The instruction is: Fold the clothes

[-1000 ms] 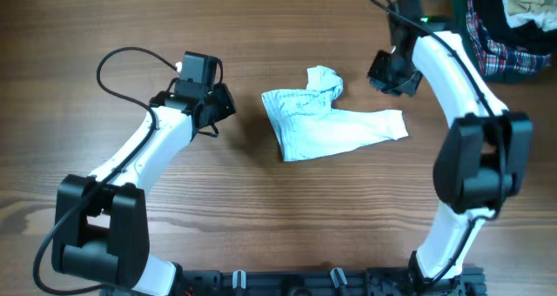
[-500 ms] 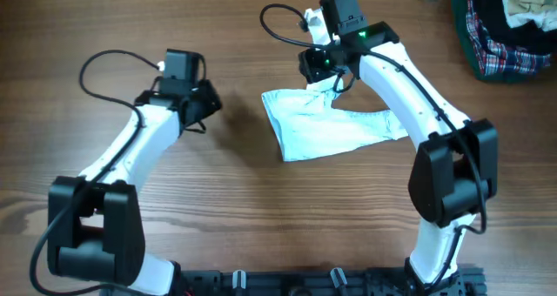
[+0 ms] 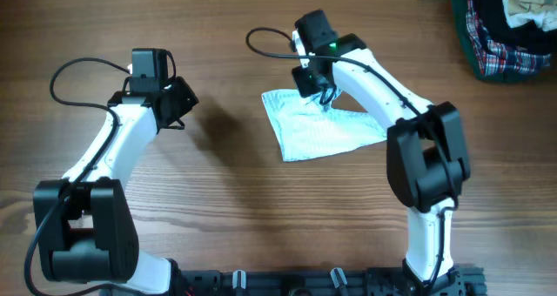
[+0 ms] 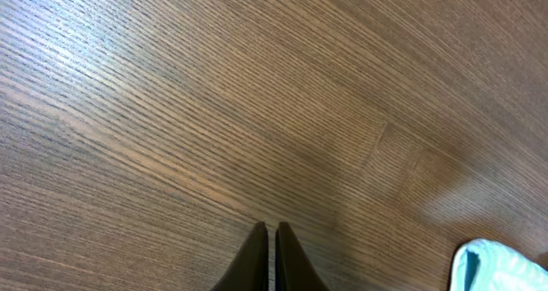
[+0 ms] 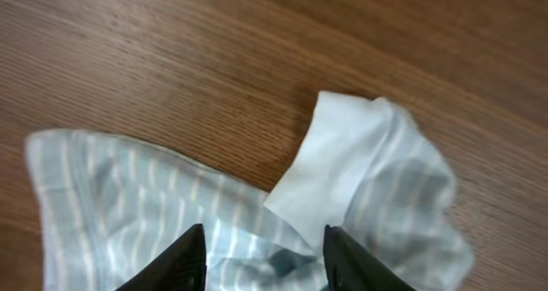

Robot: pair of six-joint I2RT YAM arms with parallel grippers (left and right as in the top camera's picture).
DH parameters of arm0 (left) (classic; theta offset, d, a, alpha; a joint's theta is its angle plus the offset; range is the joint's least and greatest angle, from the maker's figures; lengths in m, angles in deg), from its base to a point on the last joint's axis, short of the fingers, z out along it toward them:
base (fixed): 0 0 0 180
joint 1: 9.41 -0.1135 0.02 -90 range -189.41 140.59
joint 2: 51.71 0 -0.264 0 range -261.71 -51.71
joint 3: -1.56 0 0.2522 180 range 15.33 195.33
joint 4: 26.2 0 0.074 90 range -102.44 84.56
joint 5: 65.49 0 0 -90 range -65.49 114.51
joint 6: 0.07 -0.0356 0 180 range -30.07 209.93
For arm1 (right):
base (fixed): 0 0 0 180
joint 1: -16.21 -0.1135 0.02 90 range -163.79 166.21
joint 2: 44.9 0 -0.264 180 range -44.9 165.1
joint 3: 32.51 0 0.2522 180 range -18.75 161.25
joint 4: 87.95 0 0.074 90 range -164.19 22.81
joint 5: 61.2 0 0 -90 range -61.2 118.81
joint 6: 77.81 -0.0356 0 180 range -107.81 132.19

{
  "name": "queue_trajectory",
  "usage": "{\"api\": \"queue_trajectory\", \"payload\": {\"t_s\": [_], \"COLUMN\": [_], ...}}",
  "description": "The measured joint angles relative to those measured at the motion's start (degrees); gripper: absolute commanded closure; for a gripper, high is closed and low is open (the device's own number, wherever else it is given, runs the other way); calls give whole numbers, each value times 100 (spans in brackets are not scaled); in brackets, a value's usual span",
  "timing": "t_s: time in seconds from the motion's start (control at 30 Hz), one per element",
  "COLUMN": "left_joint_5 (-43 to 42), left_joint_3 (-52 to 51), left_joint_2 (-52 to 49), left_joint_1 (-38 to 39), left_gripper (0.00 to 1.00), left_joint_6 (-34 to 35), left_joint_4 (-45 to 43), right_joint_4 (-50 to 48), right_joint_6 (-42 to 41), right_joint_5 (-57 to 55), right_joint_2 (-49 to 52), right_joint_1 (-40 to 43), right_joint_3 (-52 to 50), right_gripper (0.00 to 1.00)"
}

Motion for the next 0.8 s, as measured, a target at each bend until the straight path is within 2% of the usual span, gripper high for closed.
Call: {"api": "queue_trajectory", "payload": {"t_s": [0.1,0.53,0.63,0.8], "left_joint_5": [2,2,2,2], "left_joint_3": [0,0,0,0], "left_joint_2": [0,0,0,0], "left_joint_1": [0,0,0,0], "left_gripper": [95,96,96,96], "left_joint_6": [-4,-31,-46,-48], "left_joint_4": [4,72,118,125], "right_joint_4": [-55,-402,-400,-264], "right_joint_6": [39,282,330,365], "right_joint_5": [-90,-793,-796,-796], "right_joint_2": [306,326,334,463], "right_joint_1": [-11,-11,-11,-11], "right_joint_3": [-2,-7,-7,-7], "right_gripper": [59,61,67,68]}}
